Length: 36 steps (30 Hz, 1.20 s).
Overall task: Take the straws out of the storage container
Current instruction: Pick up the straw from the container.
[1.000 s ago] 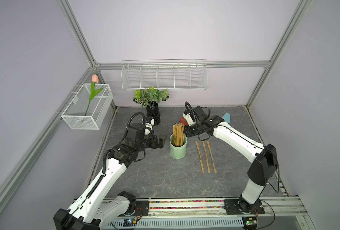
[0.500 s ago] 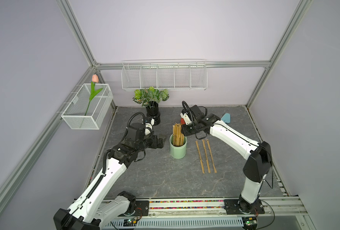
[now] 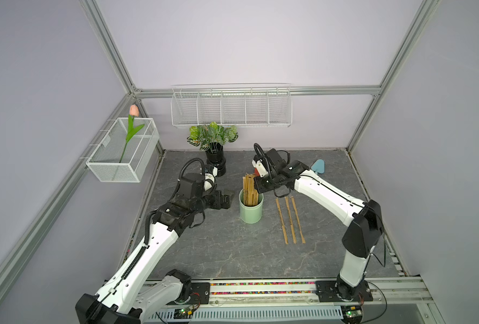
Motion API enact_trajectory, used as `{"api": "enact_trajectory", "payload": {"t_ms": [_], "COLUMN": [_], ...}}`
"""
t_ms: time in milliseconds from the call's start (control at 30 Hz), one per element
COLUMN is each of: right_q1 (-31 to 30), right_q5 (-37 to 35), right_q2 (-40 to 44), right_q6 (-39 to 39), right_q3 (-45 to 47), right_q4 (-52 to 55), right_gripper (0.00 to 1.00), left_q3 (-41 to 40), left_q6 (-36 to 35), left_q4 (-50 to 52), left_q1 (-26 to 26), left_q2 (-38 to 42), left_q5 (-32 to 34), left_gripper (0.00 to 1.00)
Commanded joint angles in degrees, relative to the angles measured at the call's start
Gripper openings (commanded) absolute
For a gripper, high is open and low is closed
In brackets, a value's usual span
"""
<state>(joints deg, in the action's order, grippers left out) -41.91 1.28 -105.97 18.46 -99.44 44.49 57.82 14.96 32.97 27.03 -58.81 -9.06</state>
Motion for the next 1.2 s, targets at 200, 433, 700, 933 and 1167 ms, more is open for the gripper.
{"api": "enact_trajectory", "payload": {"t_ms": [200, 433, 700, 933, 1167], "right_q1": [-1.7, -2.1, -2.0, -2.1, -2.0], "right_q5": [-1.3, -1.9, -1.7, -1.6, -1.1], "right_q2": [1.5, 1.0, 0.1, -1.1, -2.3], "right_q6": [0.3, 0.1, -0.1, -0.4, -0.2], "right_q3": [-1.2, -1.2, -1.6, -2.6, -3.1], "right_q4": [3.4, 3.4, 3.3, 3.8, 3.9], "right_gripper": [0.23, 0.18, 0.20, 0.21, 0.23], "left_q3": [-0.1, -0.1, 0.0, -0.1, -0.1], "left_q6": [-0.2, -0.1, -0.2, -0.3, -0.2], "left_q4": [0.4, 0.4, 0.5, 0.5, 0.6], "left_q1": [0.1, 0.2, 0.2, 0.1, 0.2], "left_q2": [0.7, 0.6, 0.4, 0.4, 0.4], "left_q5": [-0.6, -0.7, -0.7, -0.7, -0.8], "left_gripper": [1.00, 1.00, 1.00, 1.00, 1.00]}}
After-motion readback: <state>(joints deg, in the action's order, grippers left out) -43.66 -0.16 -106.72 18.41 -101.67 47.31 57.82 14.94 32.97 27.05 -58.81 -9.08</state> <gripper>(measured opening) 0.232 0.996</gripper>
